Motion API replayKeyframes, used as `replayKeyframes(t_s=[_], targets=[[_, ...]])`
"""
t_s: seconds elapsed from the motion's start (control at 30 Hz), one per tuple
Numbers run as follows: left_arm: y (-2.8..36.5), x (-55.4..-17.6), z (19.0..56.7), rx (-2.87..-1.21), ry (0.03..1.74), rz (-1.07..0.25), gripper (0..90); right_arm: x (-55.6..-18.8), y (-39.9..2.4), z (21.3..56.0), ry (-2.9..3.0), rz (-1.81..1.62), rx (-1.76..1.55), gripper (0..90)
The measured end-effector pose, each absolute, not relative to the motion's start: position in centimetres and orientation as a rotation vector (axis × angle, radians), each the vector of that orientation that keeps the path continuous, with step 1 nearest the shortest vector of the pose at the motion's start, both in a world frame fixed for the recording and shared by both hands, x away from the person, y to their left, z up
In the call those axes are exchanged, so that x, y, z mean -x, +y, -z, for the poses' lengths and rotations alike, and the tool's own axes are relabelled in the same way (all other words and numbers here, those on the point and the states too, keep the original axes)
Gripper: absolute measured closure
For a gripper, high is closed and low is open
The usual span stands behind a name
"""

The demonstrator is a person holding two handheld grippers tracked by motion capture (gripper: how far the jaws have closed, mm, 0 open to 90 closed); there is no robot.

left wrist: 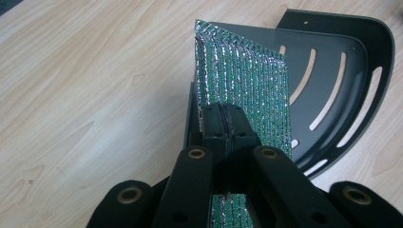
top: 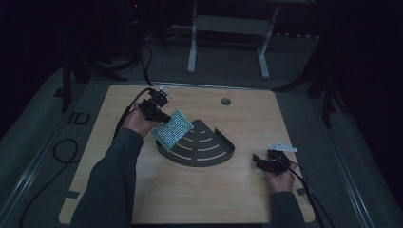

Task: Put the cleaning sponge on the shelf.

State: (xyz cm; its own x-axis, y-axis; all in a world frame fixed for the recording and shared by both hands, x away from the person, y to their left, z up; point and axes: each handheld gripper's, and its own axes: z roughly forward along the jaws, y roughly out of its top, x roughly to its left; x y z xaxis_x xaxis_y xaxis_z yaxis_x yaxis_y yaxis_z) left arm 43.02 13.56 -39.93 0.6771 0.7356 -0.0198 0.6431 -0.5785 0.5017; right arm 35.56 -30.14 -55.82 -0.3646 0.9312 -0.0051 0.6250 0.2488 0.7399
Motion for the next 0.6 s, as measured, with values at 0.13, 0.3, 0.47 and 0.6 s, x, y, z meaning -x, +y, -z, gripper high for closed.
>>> replayKeyframes(t_s=[0.13,0.3,0.47,0.6], targets=[[13.3,-43.3,40.3,-2.418,1.064,-0.259,90.0,-35.6,-30.1,55.8,2.08,-0.916,-1.416,30.0],[13.0,-43.6,40.7,-2.424,1.063,-0.253,90.0,-35.6,-30.1,55.8,2.08,-0.916,-1.416,30.0],[12.6,-43.8,41.0,-2.43,1.052,-0.255,90.0,-35.6,-30.1,55.8,2.08,-0.916,-1.416,30.0],[12.3,-43.9,41.3,-2.441,1.041,-0.27,90.0,-35.6,-30.1,55.8,2.08,-0.916,-1.416,30.0]])
